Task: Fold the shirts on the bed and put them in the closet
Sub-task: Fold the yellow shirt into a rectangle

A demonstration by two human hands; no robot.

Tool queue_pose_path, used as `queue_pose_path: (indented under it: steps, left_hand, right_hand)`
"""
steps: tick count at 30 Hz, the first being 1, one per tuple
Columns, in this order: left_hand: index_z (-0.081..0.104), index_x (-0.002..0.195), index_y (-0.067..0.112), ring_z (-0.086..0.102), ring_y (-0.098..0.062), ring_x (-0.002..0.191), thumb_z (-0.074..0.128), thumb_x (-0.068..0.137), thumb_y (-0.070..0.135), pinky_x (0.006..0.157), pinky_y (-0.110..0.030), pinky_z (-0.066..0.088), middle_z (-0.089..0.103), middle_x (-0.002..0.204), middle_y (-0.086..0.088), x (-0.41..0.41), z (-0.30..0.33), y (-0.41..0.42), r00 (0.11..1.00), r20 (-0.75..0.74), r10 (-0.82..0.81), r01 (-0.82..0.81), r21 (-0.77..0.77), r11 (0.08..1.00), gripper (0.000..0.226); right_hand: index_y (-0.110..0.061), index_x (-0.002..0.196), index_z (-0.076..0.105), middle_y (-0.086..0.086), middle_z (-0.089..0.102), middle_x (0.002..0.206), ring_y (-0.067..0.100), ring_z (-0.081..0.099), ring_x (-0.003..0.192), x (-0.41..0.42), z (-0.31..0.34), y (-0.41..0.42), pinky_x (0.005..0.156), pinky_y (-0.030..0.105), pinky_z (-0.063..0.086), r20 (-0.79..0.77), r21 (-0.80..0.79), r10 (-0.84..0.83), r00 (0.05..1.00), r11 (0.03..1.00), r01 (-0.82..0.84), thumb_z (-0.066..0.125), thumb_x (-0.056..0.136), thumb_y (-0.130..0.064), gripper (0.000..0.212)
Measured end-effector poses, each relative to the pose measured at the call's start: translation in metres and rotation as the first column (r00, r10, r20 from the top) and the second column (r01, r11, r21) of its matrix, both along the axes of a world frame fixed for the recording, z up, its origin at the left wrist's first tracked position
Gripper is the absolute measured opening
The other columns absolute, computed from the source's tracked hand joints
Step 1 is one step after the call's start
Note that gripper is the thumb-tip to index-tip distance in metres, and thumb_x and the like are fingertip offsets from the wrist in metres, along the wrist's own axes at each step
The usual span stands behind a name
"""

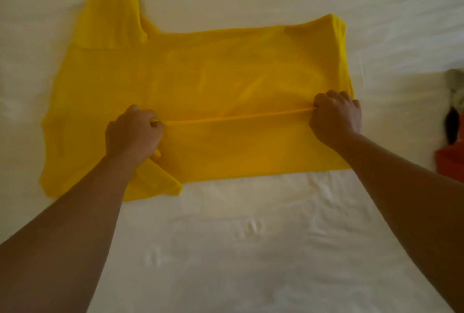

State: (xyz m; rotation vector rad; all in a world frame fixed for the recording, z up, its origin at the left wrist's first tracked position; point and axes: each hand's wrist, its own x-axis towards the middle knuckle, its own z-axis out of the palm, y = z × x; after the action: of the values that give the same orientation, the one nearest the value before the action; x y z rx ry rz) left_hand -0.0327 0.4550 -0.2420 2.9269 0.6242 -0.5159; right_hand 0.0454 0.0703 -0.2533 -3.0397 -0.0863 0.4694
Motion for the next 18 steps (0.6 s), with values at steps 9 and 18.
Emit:
queue_pose_path:
  steps: [9, 18]
  left_hand:
    - [0.065, 0.114, 0.016, 0.047, -0.041, 0.115, 0.068, 0.080, 0.029, 0.093, -0.053, 0.034, 0.053, 0.124, -0.018, 0.012, -0.005, -0.028, 0.983, 0.141, -0.120, 0.104, 0.117, 0.988, 0.037]
    - [0.016, 0.163, 0.026, 0.009, -0.038, 0.155, 0.029, 0.095, 0.067, 0.115, -0.060, 0.020, 0.004, 0.171, -0.008, -0.062, -0.065, -0.118, 0.962, 0.072, -0.263, 0.266, -0.038, 0.963, 0.080]
  right_hand:
    - [-0.017, 0.117, 0.060, 0.015, 0.047, 0.131, 0.036, 0.038, 0.123, -0.011, -0.012, 0.005, 0.100, 0.050, 0.027, 0.118, 0.077, -0.117, 0.986, 0.991, 0.108, 0.061, 0.077, -0.012, 0.040]
    - [-0.032, 0.160, 0.019, 0.006, 0.004, 0.169, 0.030, 0.007, 0.155, -0.083, -0.054, 0.013, 0.116, 0.055, 0.015, 0.042, 0.136, 0.050, 0.998, 0.989, -0.055, 0.031, 0.100, -0.059, 0.067]
